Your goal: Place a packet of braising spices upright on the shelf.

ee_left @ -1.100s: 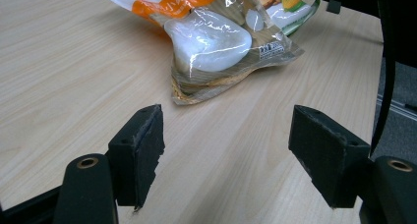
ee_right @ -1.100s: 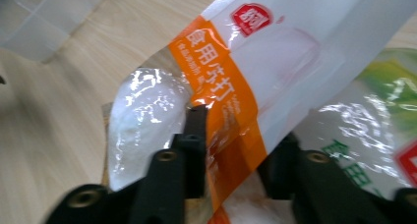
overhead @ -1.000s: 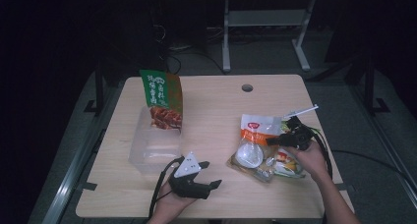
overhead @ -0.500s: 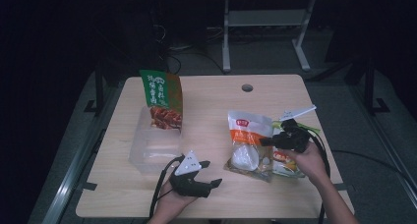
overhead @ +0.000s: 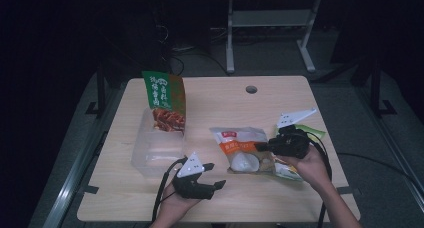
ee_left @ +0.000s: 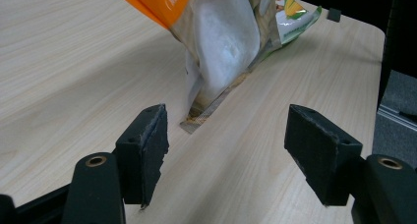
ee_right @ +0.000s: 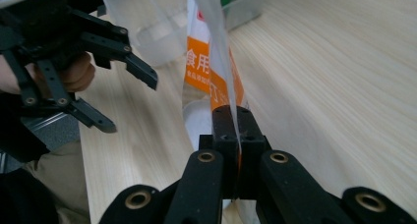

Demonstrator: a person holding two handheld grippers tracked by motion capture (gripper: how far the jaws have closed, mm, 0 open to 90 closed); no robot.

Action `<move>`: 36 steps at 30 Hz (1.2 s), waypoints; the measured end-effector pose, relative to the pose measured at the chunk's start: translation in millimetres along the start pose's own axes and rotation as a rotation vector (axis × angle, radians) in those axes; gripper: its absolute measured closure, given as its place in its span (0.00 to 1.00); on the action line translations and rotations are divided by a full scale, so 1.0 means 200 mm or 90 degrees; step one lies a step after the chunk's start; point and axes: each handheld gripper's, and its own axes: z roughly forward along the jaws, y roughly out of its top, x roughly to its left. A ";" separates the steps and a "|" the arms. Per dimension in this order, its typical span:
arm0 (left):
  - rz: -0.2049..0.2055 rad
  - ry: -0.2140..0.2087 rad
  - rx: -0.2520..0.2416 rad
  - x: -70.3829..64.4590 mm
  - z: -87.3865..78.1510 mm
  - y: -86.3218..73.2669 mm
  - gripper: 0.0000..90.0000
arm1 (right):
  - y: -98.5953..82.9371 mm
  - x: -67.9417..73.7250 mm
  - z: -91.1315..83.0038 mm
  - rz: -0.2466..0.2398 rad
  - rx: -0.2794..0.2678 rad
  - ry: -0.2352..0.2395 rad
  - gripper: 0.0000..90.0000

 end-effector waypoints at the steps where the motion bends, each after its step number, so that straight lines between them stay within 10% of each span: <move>1: -0.006 0.002 -0.003 0.00 0.00 0.00 0.36 | 0.01 0.02 0.00 -0.009 -0.005 0.007 1.00; 22: -0.059 -0.004 -0.012 0.04 0.06 0.02 0.42 | 0.00 0.12 0.03 -0.061 -0.032 0.110 1.00; 31: -0.074 -0.038 -0.022 0.06 0.11 0.06 0.82 | -0.03 0.09 0.05 -0.058 -0.016 0.104 0.99; 36: -0.036 -0.019 -0.016 0.02 0.15 0.09 0.98 | -0.06 0.06 0.05 -0.047 -0.004 0.085 0.99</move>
